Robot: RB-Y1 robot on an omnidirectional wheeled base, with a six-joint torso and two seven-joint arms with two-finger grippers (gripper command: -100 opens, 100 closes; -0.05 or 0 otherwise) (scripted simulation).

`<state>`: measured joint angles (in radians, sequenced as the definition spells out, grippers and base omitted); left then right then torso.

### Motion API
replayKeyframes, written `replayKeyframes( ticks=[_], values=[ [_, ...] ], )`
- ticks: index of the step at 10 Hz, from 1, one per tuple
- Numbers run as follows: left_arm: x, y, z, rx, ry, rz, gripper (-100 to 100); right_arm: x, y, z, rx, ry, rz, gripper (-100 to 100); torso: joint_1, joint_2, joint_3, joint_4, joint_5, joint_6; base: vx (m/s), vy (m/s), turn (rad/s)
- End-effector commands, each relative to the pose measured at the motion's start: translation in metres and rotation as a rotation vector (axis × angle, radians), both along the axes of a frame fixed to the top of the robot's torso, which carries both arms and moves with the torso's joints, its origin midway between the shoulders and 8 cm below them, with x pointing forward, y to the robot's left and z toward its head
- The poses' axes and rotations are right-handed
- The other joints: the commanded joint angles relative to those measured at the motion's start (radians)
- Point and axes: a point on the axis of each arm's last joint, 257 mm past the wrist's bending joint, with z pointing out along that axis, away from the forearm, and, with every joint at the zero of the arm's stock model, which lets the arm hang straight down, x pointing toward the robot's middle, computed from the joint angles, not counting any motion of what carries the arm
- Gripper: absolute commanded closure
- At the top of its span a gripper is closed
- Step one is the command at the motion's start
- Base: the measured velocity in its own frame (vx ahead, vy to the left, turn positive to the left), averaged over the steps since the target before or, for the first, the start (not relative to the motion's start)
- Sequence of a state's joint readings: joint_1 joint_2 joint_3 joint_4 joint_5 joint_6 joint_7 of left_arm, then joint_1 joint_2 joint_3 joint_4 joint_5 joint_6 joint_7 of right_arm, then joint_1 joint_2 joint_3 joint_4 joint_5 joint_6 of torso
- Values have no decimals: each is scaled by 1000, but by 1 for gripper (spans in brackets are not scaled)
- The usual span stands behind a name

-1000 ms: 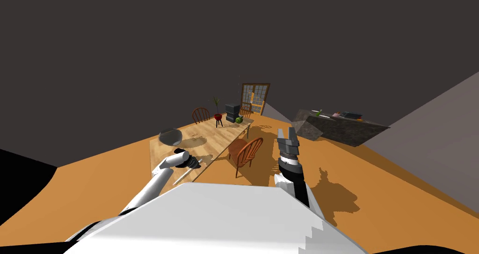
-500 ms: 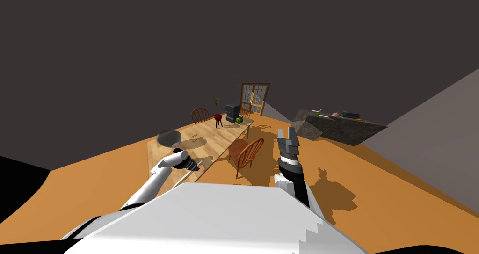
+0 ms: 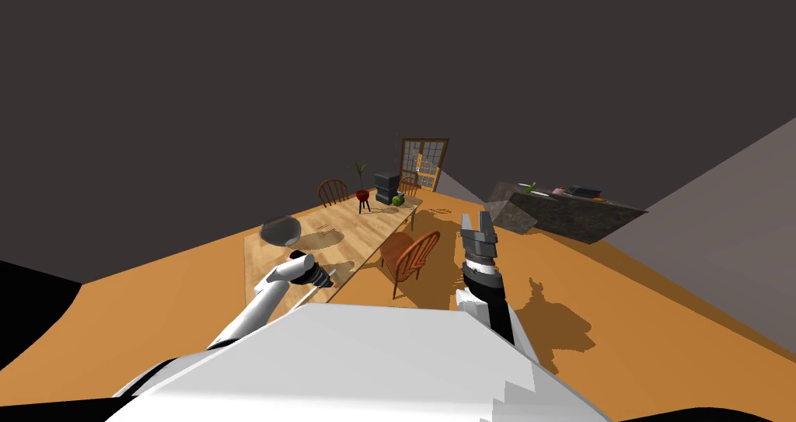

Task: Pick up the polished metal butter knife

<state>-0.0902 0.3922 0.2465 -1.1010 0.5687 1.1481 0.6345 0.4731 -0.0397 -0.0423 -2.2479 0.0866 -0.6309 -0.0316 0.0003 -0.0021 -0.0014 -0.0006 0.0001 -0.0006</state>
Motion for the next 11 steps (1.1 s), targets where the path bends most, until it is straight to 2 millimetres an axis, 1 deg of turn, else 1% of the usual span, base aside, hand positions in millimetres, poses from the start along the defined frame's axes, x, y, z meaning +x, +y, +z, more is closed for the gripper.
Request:
replayKeyframes(
  ticks=[1, 2, 6, 7, 8, 10, 11],
  values=[
    [0, 0, 0, 0, 0, 0, -100, 0, 0, 0, 0, 0, 0, 0, 0, 0, 0, 0, 0, 0, 14, 6, 0],
    [0, 0, -1, 1, -2, -1, 100, 0, 0, 0, 0, 0, 0, 0, 0, 1, 1, 0, 0, 0, 0, 0, 0],
    [1, 0, 0, 2, -3, -1, 100, 0, 0, 0, 0, 0, 0, 0, -1, 2, 1, 0, 0, 0, 0, 0, 0],
    [1, 0, 0, 2, -3, -1, 0, 0, 0, 0, 0, 0, 0, 0, -1, 2, 1, 0, 0, 0, 0, 0, 0],
    [3, 4, 10, 1, -2, 0, 100, 0, 0, 0, 0, 0, 0, 0, -1, 2, 1, 0, 0, 0, -27, -14, -7],
    [6, 8, 19, 1, -1, 1, 100, 0, 0, 0, 0, 0, 0, 0, -2, 5, 3, 1, 0, 0, -43, -14, -7],
    [6, 7, 16, 2, -4, 1, 100, 0, 0, 0, 0, 0, 0, 0, -2, 5, 3, 1, 0, 0, -17, -3, 1]
  ],
)
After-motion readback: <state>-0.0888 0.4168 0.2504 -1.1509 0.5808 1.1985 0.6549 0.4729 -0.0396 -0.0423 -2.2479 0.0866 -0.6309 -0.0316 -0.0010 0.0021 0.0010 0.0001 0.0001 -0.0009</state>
